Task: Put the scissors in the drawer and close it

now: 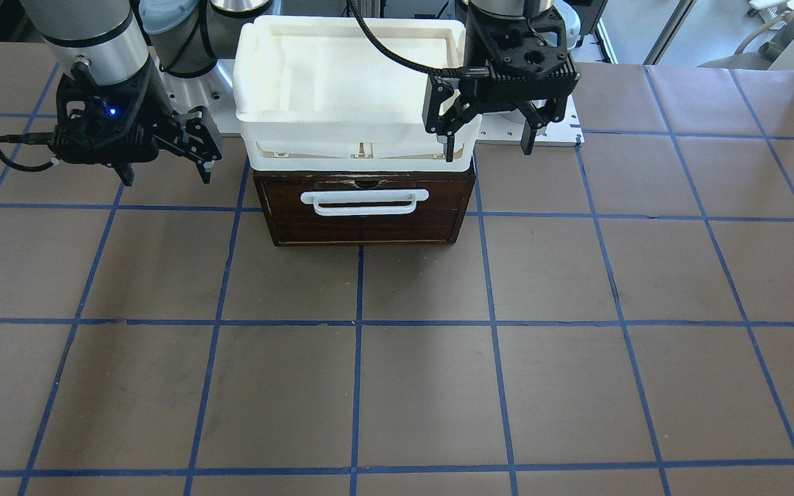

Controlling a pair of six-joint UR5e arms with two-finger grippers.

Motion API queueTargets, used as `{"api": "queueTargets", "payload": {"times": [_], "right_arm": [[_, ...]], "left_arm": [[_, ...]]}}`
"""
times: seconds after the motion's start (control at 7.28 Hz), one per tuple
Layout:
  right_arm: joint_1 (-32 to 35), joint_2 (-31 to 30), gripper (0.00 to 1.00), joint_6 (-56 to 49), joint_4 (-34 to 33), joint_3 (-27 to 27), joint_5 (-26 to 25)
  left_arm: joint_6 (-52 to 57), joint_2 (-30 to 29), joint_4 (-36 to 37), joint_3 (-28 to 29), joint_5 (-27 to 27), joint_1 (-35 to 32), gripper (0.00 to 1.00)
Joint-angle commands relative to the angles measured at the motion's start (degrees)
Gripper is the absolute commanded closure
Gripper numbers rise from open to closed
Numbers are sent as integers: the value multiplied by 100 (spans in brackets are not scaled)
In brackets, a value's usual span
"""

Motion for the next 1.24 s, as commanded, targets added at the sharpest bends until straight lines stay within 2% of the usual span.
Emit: {"api": "queueTargets", "payload": {"times": [0.0,0.27,1.1], "right_arm": [[0,0,0,5,-2,0,-5],[0,0,0,5,-2,0,4],[0,0,0,5,-11,0,4]], "left_arm": [[186,113,36,-70,-208,412,0],[381,175,18,-88,-225,844,0],[732,201,-289,-237,-278,846,0]]}}
